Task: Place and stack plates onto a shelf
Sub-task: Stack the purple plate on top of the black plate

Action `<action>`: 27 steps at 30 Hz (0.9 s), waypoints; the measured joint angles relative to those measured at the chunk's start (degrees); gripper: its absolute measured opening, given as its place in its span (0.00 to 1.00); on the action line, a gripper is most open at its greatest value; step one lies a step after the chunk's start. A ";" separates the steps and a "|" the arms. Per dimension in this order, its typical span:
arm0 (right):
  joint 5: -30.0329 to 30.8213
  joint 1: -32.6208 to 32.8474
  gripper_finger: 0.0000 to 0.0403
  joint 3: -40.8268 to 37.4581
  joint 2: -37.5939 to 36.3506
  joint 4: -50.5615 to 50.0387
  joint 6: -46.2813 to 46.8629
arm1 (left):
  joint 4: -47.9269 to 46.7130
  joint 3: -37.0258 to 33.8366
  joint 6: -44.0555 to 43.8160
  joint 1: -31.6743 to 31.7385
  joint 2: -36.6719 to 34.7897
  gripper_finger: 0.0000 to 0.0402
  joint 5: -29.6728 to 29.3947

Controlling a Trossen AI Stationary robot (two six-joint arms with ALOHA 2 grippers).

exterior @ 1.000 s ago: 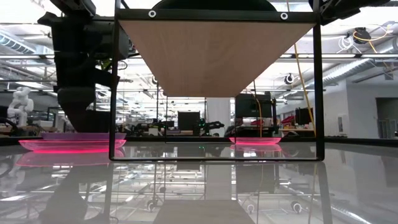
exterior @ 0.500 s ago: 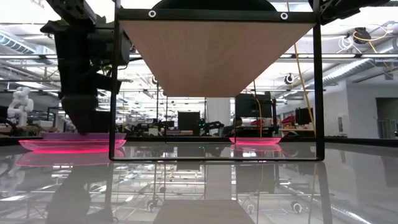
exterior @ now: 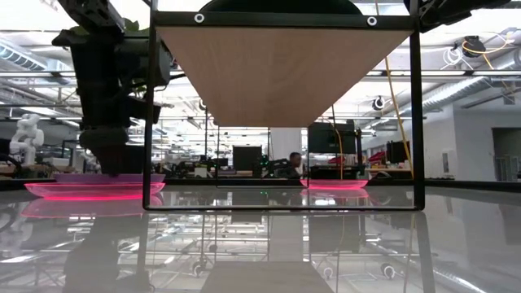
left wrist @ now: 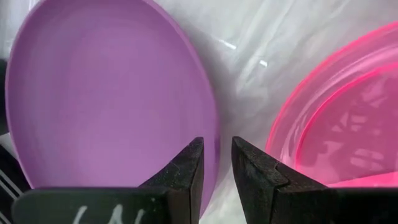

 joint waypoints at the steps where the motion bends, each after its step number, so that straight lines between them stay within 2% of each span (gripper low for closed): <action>1: 0.00 0.00 0.23 0.00 -0.02 0.00 0.00 | 0.00 -0.37 0.36 0.00 0.00 0.22 0.00; 11: 0.00 0.00 0.23 0.00 -0.02 0.00 -0.31 | 2.91 -4.10 2.21 0.04 0.00 0.21 -0.53; 14: 0.00 0.00 0.23 0.00 -0.02 0.00 -0.45 | 3.07 -4.14 3.38 -0.17 0.00 0.16 -0.55; 18: 0.00 0.00 0.23 0.00 -0.02 -0.01 -0.45 | 3.25 -4.14 3.21 -0.17 0.00 0.04 -0.72; 27: 0.00 0.00 0.23 0.00 -0.02 -0.02 -0.46 | 2.01 -3.21 3.24 -2.32 0.00 0.03 -0.94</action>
